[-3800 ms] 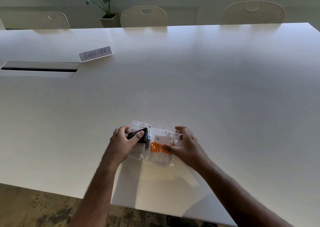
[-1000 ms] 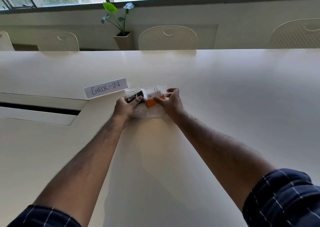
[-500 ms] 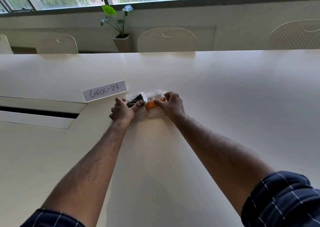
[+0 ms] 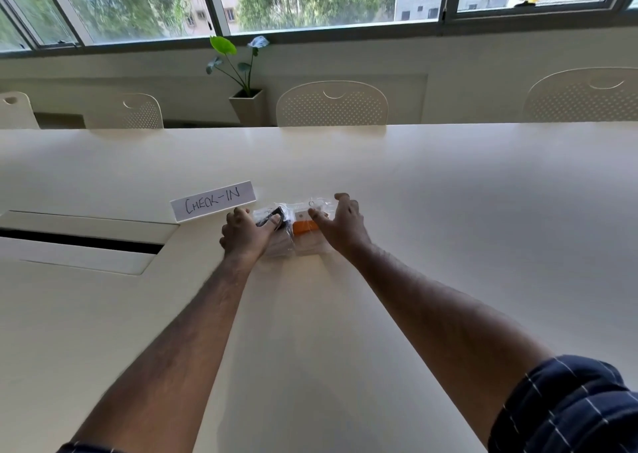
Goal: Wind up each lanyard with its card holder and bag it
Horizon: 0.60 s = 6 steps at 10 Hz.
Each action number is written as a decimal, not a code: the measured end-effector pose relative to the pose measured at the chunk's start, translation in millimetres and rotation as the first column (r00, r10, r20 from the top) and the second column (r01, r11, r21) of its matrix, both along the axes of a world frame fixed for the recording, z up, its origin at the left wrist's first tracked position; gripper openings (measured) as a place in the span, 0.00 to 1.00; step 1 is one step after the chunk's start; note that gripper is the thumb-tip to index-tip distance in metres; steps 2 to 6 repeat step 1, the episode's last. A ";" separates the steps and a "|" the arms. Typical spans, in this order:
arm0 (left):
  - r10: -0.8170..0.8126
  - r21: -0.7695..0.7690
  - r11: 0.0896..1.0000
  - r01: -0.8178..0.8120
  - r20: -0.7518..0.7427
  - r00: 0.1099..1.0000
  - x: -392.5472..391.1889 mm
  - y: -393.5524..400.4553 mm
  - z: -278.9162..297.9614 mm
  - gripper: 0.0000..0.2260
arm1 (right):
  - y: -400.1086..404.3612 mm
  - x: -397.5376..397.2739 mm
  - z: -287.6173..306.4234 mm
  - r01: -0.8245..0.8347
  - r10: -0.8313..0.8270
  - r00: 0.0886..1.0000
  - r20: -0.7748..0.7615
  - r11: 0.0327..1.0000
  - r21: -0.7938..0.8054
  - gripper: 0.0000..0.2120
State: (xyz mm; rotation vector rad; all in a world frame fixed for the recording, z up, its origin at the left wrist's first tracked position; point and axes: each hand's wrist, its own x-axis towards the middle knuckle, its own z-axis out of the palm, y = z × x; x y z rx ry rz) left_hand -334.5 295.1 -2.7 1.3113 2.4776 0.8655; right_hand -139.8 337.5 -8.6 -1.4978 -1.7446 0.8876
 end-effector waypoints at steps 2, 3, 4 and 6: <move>-0.069 0.055 0.996 0.075 -0.107 0.992 4.9 -15.0 13.5 0.30 | -18.1 8.8 5.2 -0.069 0.047 0.985 0.168 0.989 0.127 0.32; -0.069 0.055 0.996 0.075 -0.107 0.992 4.9 -15.0 13.5 0.30 | -18.1 8.8 5.2 -0.069 0.047 0.985 0.168 0.989 0.127 0.32; -0.069 0.055 0.996 0.075 -0.107 0.992 4.9 -15.0 13.5 0.30 | -18.1 8.8 5.2 -0.069 0.047 0.985 0.168 0.989 0.127 0.32; -0.069 0.055 0.996 0.075 -0.107 0.992 4.9 -15.0 13.5 0.30 | -18.1 8.8 5.2 -0.069 0.047 0.985 0.168 0.989 0.127 0.32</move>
